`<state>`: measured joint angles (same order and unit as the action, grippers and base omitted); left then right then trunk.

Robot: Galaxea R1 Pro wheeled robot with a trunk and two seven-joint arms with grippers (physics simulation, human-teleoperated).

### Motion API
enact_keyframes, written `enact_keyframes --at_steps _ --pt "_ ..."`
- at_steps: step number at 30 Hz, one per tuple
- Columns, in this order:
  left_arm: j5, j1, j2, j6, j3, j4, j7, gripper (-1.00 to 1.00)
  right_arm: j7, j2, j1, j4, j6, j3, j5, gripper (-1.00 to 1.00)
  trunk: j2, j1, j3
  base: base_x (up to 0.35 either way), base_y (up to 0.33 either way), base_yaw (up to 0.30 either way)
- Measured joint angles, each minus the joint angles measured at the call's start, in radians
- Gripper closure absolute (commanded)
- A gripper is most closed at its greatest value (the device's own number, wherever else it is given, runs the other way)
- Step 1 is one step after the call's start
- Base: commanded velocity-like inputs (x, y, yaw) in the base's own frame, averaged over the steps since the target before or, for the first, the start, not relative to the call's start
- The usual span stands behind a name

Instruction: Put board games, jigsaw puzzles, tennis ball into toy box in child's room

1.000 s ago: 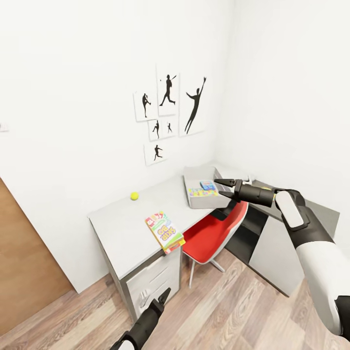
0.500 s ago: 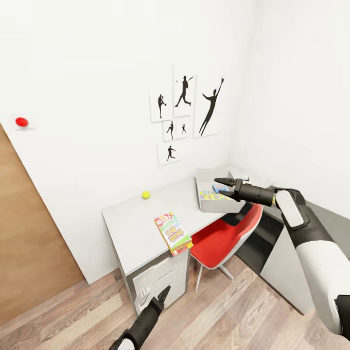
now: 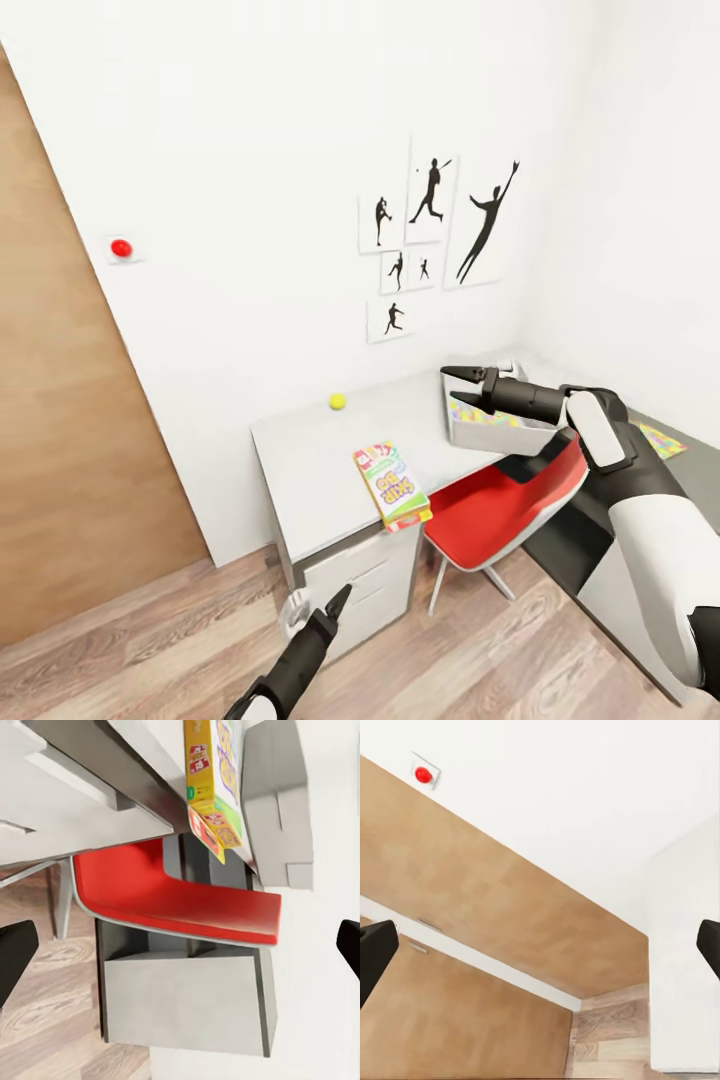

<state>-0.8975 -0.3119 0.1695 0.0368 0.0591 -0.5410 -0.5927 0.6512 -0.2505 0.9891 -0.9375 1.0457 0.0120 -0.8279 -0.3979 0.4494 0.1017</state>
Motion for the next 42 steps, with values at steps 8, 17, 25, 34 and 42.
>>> enact_keyframes --at_steps 8,17,25,34,42 --pt "0.001 -0.001 0.005 -0.041 -0.002 -0.006 0.008 -1.00 0.001 -0.009 0.002 -0.003 0.000 -0.004 -0.009 -1.00 0.000 0.000 -0.003 0.000 0.000 0.280" --pt "-0.044 -0.001 0.005 -0.098 -0.003 0.024 0.005 -1.00 0.000 -0.001 0.002 -0.002 0.000 -0.002 -0.005 -1.00 0.000 0.000 -0.006 0.000 0.000 0.212" --pt "-0.085 -0.002 0.005 -0.097 -0.001 0.051 -0.001 -1.00 -0.001 0.000 0.002 -0.003 0.000 -0.001 -0.002 -1.00 0.000 0.000 -0.006 0.000 0.000 0.018" --pt "-0.088 -0.002 0.005 -0.090 -0.001 0.054 0.004 -1.00 -0.001 0.001 0.002 -0.003 0.000 -0.001 -0.001 -1.00 0.000 0.000 -0.006 0.000 0.000 0.001" --pt "-0.083 -0.002 0.005 -0.044 0.000 0.056 0.049 -1.00 -0.001 0.000 0.002 -0.001 0.000 -0.002 0.000 -1.00 0.000 0.000 -0.006 0.000 0.000 0.000"
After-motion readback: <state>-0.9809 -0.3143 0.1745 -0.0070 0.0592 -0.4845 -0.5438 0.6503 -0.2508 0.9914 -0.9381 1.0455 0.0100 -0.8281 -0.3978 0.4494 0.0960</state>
